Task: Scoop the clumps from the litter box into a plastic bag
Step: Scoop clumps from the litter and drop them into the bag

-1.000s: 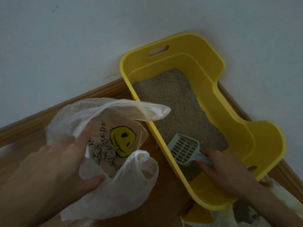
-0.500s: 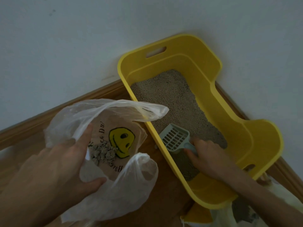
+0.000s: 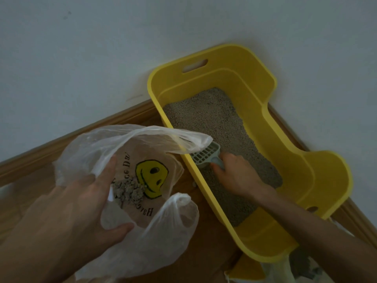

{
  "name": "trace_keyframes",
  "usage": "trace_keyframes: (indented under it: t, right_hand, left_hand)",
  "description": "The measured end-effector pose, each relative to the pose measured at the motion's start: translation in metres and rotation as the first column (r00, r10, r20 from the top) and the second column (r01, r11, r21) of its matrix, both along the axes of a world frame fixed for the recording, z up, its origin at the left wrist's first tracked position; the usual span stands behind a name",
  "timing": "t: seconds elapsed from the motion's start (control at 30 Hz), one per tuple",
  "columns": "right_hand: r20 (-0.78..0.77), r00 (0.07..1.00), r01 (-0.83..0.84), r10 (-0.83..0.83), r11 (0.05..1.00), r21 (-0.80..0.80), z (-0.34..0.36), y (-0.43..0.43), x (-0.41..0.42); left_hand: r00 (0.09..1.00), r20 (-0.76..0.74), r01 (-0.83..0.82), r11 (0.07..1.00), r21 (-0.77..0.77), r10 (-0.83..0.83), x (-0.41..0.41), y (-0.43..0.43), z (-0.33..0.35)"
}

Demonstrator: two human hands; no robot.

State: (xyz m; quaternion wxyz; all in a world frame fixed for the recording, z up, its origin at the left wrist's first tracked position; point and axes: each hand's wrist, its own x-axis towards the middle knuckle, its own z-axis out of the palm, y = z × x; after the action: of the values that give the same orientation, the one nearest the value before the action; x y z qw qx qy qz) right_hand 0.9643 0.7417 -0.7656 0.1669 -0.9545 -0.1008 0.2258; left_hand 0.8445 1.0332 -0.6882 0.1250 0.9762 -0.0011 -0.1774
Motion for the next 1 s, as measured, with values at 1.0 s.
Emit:
trace_keyframes:
  t: [1.0]
  right_hand:
    - [-0.127,0.963,0.264,-0.239,0.933,0.244,-0.076,0.064,0.054]
  left_hand:
    - [0.998,0.048,-0.049,0.999,0.022,0.048,-0.003,-0.001,0.0]
